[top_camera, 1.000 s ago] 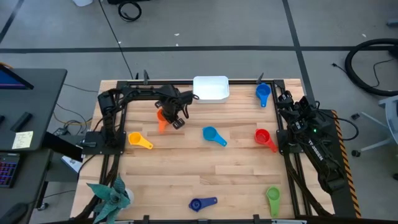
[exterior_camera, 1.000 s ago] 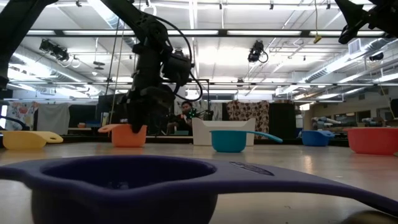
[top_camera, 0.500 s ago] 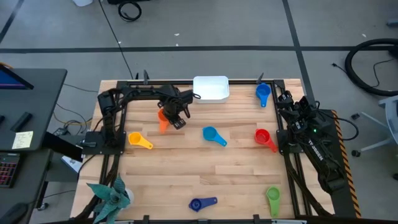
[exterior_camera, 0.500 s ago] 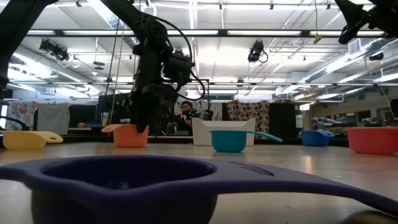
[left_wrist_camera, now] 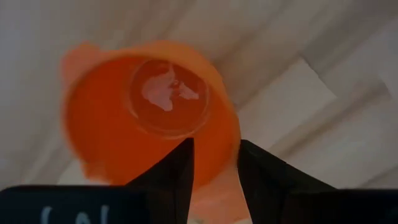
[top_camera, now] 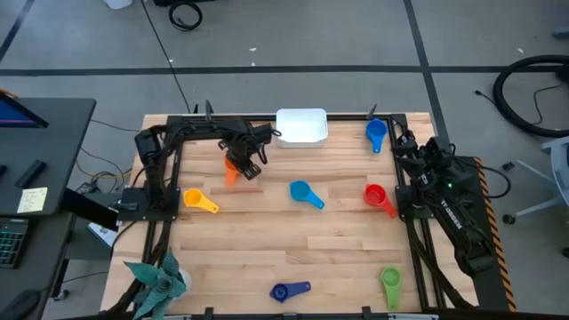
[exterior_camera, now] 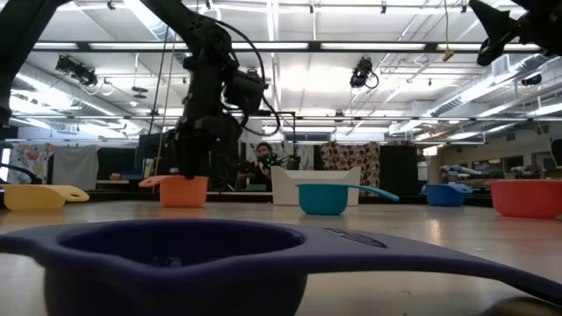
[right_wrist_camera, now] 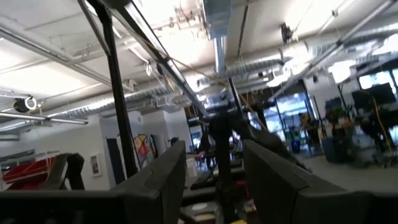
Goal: Nest measuring cups in basket
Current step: Move the orange cup, then stack the blue measuring cup on the orange measuring cup
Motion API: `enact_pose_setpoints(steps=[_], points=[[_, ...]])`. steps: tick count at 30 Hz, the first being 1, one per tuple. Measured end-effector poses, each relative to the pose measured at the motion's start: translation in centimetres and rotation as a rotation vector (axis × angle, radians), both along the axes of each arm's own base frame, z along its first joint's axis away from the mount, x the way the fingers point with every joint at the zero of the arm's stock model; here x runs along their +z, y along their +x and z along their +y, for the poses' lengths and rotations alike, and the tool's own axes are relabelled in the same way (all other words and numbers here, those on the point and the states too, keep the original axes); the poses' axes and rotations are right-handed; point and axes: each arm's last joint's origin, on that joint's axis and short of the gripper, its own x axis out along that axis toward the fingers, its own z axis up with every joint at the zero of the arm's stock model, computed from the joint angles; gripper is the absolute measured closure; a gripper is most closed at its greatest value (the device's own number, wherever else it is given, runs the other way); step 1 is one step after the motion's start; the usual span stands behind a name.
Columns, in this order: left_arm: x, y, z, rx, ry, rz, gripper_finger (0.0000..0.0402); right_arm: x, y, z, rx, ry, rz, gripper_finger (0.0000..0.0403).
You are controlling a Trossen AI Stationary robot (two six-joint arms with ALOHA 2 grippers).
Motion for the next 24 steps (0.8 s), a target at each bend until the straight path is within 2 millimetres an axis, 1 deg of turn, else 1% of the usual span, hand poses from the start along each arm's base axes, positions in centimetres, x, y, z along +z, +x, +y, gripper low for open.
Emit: enact_pose_setpoints(steps=[5, 9, 13, 16, 20, 24], points=[[3.4, -1.3, 0.2, 0.029, 0.066, -0.097, 0.0276, -0.1, 0.2, -0.3, 0.016, 0.039, 0.054, 0.0238], [6.8, -2.7, -0.2, 0.086, 0.118, -0.205, 0.0276, 1.1, 0.1, -0.1, -0.004, -0.019, 0.057, 0.0238], [10.6, -4.5, -1.1, 0.162, 0.178, -0.356, 0.0276, 3.1, 0.0, 0.1, -0.044, -0.061, 0.059, 0.0238], [13.7, -5.7, -2.2, 0.208, 0.220, -0.529, 0.0276, 5.0, -0.1, 0.1, -0.100, -0.035, 0.069, 0.0238], [17.8, -7.6, -3.9, 0.229, 0.283, -0.795, 0.0276, 7.6, -0.3, 0.1, -0.244, -0.021, 0.113, 0.0238], [21.1, -9.3, -5.5, 0.213, 0.321, -1.034, 0.0276, 9.8, -0.6, -0.2, -0.433, 0.035, 0.181, 0.0238]])
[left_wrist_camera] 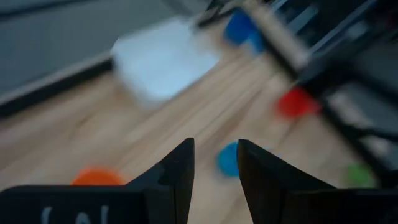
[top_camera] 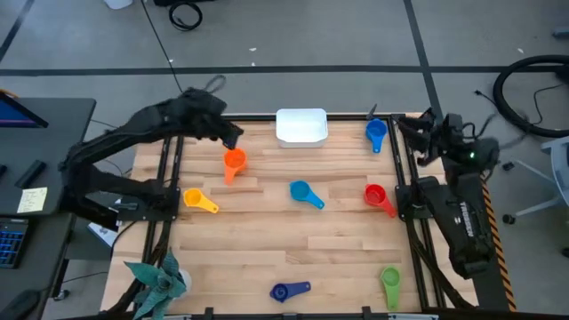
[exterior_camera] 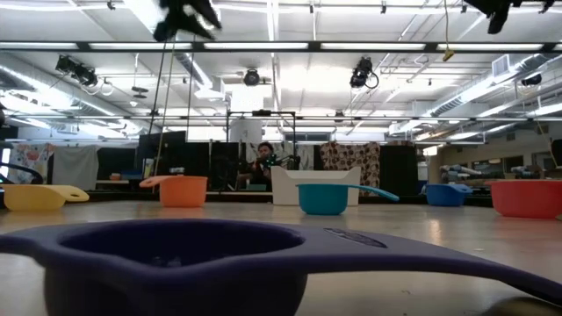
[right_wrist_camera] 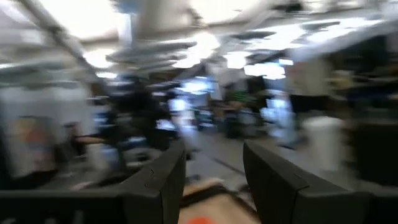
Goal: Nest measuring cups in basket
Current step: Stack the blue measuring cup on the orange measuring cup
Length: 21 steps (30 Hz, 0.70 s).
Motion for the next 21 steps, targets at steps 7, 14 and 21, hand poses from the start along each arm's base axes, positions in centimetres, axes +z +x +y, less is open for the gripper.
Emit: enact_pose_setpoints(steps=[7, 14, 21], points=[[4.0, -3.4, -2.6, -0.088, 0.102, -0.269, 0.0276, 3.2, -0.2, -1.7, -0.255, 0.156, 0.076, 0.0238], [5.2, -5.6, -4.0, -0.142, 0.178, -0.327, 0.0276, 4.8, 0.7, -5.5, -0.213, 0.269, 0.156, 0.0238], [5.4, -6.8, -4.5, -0.160, 0.195, -0.332, 0.0276, 5.3, 2.7, -8.8, -0.113, 0.324, 0.218, 0.0238]])
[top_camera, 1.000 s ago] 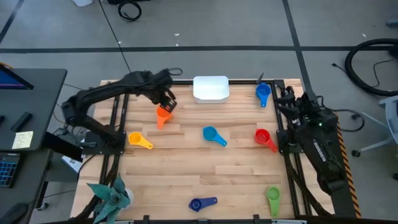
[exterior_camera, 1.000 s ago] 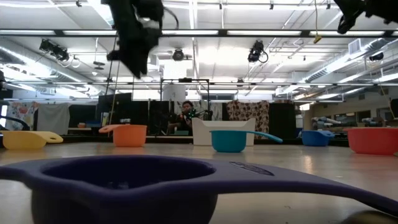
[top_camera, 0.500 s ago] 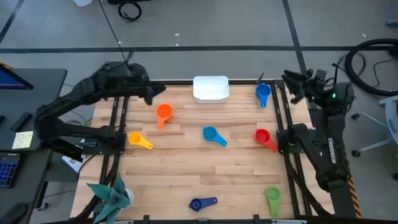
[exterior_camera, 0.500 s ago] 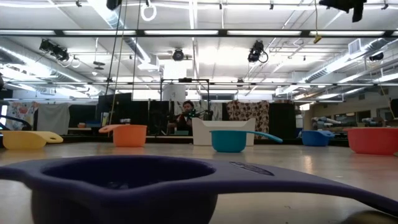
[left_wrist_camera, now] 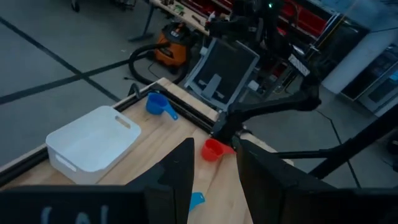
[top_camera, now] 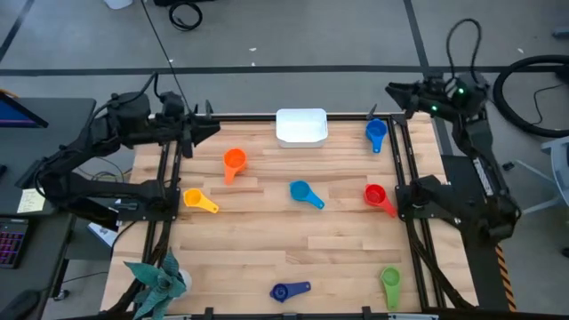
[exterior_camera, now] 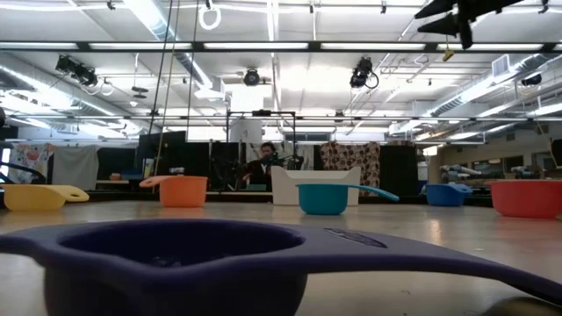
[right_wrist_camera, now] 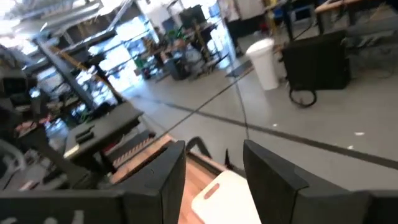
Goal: Nest measuring cups in basket
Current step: Stack the blue measuring cup on the orange measuring cup
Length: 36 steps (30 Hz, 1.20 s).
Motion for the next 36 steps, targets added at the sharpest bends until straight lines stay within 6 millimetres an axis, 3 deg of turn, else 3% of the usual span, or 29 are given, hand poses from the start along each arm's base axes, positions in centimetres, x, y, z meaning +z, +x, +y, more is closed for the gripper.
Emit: enact_pose_setpoints(steps=[8, 20, 28, 36], points=[[-0.3, -0.4, -0.1, 0.000, -0.012, 0.036, 0.0276, -2.3, 3.1, -1.9, 0.035, 0.092, 0.297, 0.0238], [-0.3, -0.4, -0.1, -0.001, -0.012, 0.037, 0.0276, -3.5, 7.2, -4.2, -0.226, 0.395, 0.802, 0.0238], [-0.3, -0.4, -0.1, -0.002, -0.012, 0.038, 0.0276, -5.5, 10.9, -7.5, -0.285, 0.649, 0.889, 0.0238], [-0.4, -0.4, -0.1, -0.001, -0.015, 0.047, 0.0276, -9.6, 12.0, -11.2, -0.378, 0.795, 1.020, 0.0238]])
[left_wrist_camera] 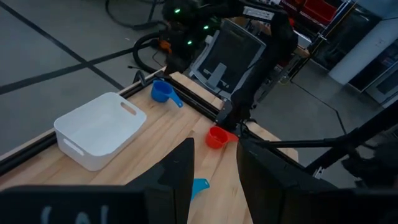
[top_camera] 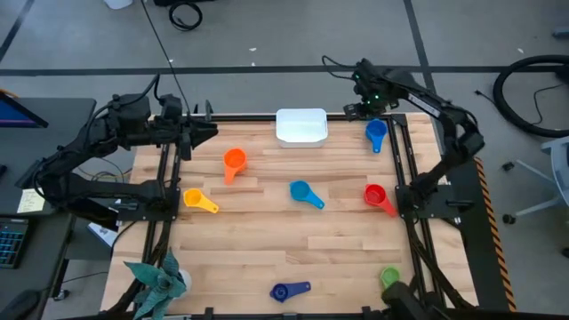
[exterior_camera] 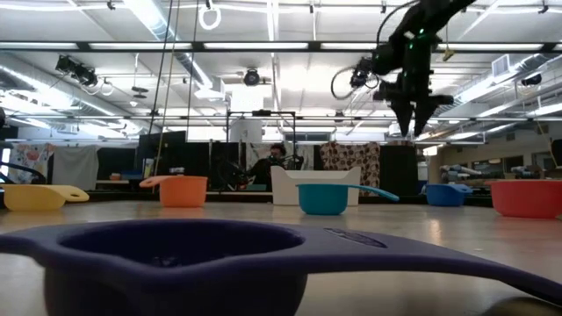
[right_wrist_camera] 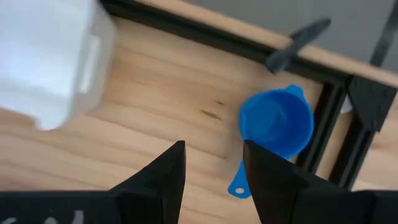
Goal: Nest measuring cups in basket
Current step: Stack the blue measuring cup on the orange measuring cup
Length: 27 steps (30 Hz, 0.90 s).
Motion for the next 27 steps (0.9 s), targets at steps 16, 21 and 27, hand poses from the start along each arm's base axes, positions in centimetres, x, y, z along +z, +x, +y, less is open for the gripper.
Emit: enact_pose_setpoints(steps=[16, 21, 27], points=[[0.0, 0.0, 0.0, 0.000, -0.001, 0.001, 0.0276, -7.7, -0.2, -3.7, -0.076, 0.262, 0.287, 0.0238], [0.0, 0.0, 0.0, 0.001, -0.001, 0.001, 0.0276, -9.4, -0.1, -4.6, -0.063, 0.289, 0.303, 0.0238], [0.0, 0.0, 0.0, 0.001, -0.002, 0.001, 0.0276, -10.7, 0.0, -5.3, -0.068, 0.310, 0.300, 0.0238]])
